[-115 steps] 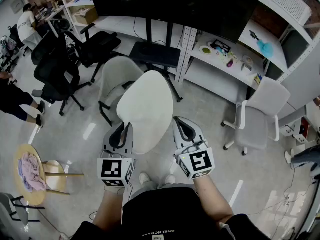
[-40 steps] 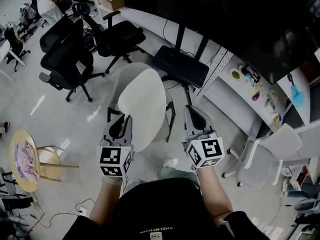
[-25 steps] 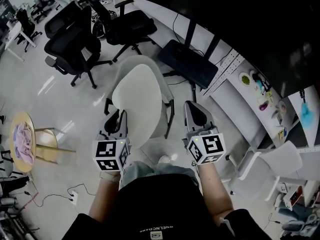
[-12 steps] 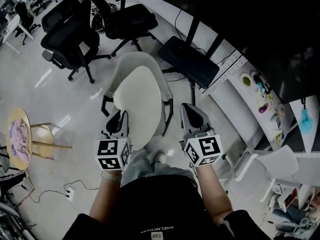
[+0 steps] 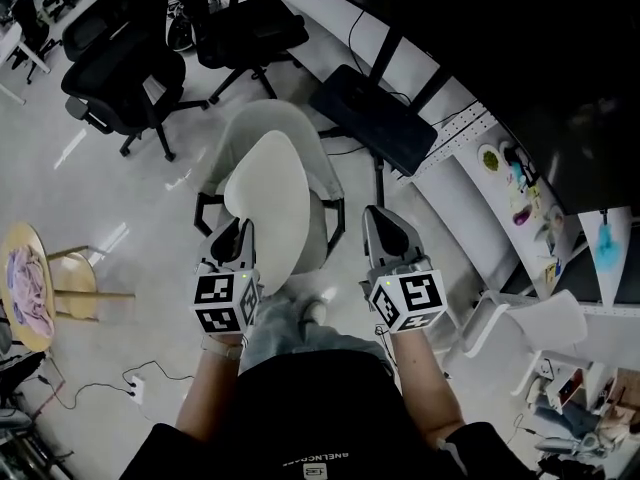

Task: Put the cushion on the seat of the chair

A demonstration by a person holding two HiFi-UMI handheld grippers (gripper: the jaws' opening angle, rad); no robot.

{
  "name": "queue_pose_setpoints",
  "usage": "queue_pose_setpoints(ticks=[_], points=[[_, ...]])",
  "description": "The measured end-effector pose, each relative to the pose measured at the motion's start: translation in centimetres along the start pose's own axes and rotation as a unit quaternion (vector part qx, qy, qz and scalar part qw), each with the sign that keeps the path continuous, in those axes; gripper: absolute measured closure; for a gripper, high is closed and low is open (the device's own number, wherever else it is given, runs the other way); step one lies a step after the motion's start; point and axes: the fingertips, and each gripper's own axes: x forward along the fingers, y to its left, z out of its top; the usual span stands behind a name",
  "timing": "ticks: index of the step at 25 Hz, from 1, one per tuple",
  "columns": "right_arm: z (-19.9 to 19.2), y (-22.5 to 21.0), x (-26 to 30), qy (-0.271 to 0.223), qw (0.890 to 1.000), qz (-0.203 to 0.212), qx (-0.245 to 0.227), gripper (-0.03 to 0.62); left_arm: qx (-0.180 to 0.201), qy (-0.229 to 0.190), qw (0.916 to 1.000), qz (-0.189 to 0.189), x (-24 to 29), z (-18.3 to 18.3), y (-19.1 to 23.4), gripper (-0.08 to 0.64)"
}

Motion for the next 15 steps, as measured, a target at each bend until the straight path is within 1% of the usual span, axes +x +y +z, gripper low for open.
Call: queue_pose_setpoints(ticks=[8, 12, 15], points=[[-1.0, 0.4, 2.6, 0.026, 1.000, -0.012, 0.002, 0.586, -0.017, 0.029, 0.9994, -0.002, 3.5, -1.5, 3.0, 0.501], [-1.9, 0.2, 3.2, 0.042, 0.999, -0.019, 0.003, 0.585, -0.030, 0.044, 0.9985, 0.000, 5.3, -2.7, 3.7, 0.500], [-2.6, 0.0, 3.5, 0.052, 0.998, -0.025, 0.003, 0.585, -0.025, 0.053, 0.9983, 0.000, 6.7, -3.7, 3.9, 0.500]])
